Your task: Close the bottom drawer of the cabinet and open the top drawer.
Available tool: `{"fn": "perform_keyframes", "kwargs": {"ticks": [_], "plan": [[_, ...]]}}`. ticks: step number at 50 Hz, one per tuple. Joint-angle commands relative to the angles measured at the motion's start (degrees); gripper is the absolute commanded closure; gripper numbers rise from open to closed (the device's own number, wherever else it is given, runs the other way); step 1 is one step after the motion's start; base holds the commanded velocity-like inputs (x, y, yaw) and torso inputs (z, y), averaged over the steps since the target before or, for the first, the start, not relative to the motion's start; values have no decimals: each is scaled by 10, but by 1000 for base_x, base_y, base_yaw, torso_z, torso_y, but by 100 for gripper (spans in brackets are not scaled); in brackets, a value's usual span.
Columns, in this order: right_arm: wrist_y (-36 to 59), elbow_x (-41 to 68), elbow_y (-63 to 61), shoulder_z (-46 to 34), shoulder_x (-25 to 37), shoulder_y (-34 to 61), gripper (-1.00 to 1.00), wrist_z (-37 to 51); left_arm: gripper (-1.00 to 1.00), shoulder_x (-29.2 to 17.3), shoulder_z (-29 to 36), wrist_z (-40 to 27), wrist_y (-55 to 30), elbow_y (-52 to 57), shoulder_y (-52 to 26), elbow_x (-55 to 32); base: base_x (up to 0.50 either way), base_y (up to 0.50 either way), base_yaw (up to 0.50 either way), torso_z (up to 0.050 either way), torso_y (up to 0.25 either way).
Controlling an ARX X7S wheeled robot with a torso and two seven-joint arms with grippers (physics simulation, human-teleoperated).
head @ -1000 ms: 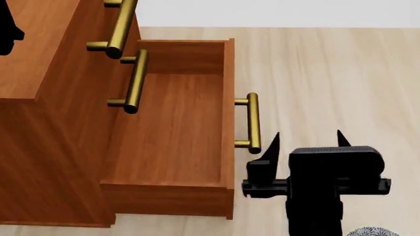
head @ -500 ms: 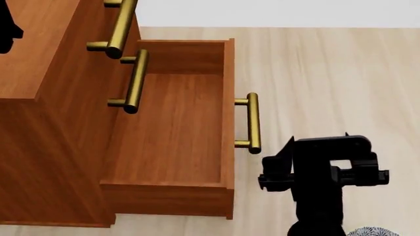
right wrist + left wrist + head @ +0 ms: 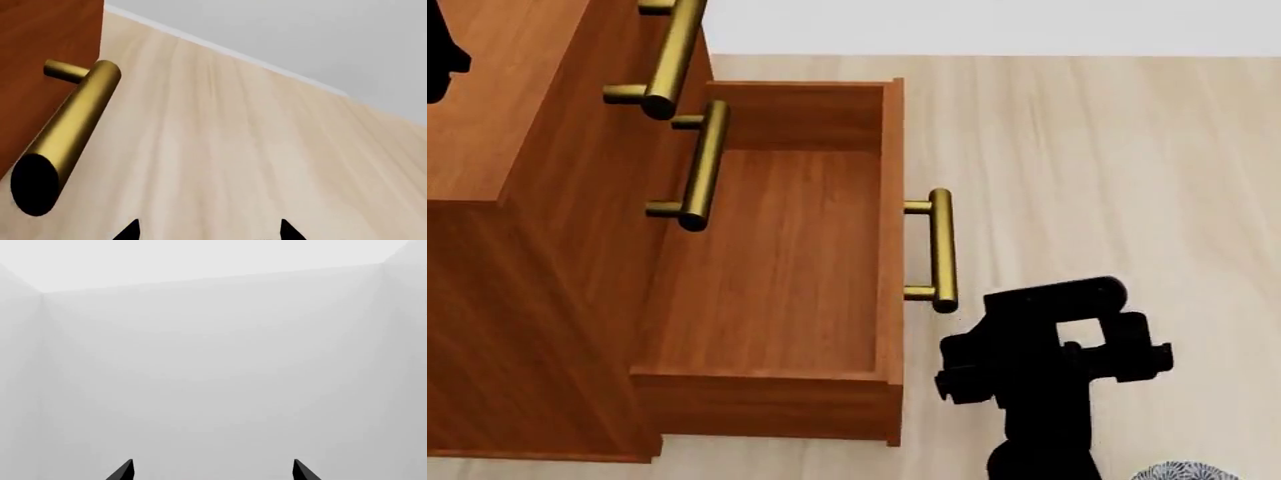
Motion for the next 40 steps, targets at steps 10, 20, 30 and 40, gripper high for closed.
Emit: {"fn": "perform_keyframes", "kwargs": {"ticks": [10, 20, 30, 40], "plan": [[-40, -9, 94, -36, -37, 30, -100, -33, -100, -2, -1, -4, -2, 4, -1, -6, 0, 0, 0, 0, 0], [-53, -9, 121, -52, -61, 41, -100, -49, -100, -5, -5, -6, -6, 8, -4, -11, 0, 0, 0, 0, 0], [-70, -10, 149, -72, -87, 52, -100, -62, -100, -8, -10, -7, -5, 8, -4, -16, 0, 0, 2, 0, 0], [-73, -4, 152, -89, -105, 55, -100, -72, -100, -10, -11, -9, -5, 9, -4, -18, 0, 0, 2, 0, 0]]}}
